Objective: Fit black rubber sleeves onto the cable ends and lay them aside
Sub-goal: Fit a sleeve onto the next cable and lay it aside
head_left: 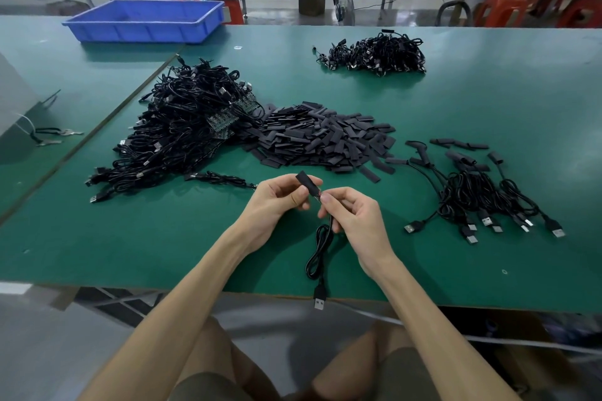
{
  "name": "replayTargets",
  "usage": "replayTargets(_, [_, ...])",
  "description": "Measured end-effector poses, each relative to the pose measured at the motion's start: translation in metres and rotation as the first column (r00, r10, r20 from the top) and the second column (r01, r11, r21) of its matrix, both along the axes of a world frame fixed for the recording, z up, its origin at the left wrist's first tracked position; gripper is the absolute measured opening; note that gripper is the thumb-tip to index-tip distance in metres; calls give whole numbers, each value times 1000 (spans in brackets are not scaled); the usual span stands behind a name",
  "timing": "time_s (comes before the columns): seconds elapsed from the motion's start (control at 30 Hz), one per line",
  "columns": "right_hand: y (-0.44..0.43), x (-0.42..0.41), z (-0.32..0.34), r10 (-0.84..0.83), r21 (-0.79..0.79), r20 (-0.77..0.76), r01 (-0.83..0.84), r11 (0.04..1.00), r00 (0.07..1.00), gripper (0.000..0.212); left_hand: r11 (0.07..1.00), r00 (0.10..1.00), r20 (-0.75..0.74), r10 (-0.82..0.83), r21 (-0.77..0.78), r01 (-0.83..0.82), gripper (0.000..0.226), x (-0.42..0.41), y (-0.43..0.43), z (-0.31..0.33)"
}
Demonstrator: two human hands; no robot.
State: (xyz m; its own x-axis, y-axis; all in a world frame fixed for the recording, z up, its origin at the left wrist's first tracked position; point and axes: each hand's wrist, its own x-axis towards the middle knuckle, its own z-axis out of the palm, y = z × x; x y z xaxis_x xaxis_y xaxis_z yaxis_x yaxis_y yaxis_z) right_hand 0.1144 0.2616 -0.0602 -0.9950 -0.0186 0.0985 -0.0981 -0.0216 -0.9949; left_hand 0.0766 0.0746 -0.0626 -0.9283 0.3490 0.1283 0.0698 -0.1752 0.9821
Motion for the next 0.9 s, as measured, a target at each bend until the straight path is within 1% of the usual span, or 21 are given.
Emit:
replayTargets(0.13, [0, 0, -1, -16, 7, 7, 16, 1000, 1000, 9, 1000, 1000, 26, 6, 15, -7, 24, 0, 2, 1])
replayTargets(0.37, [0, -1, -1, 6, 40, 3, -7, 999, 1000, 14, 999, 1000, 4, 17, 34, -17, 21, -1, 0, 1])
replayTargets(0.63, [1, -1, -3, 6, 75, 6, -6, 997, 1000, 17, 998, 997, -60, 58, -15, -59, 24, -4, 1, -4])
replayTargets(0.9, [0, -2, -2, 11, 71, 18, -12, 997, 1000, 19, 996, 994, -62, 90, -23, -91, 13, -3, 2, -4])
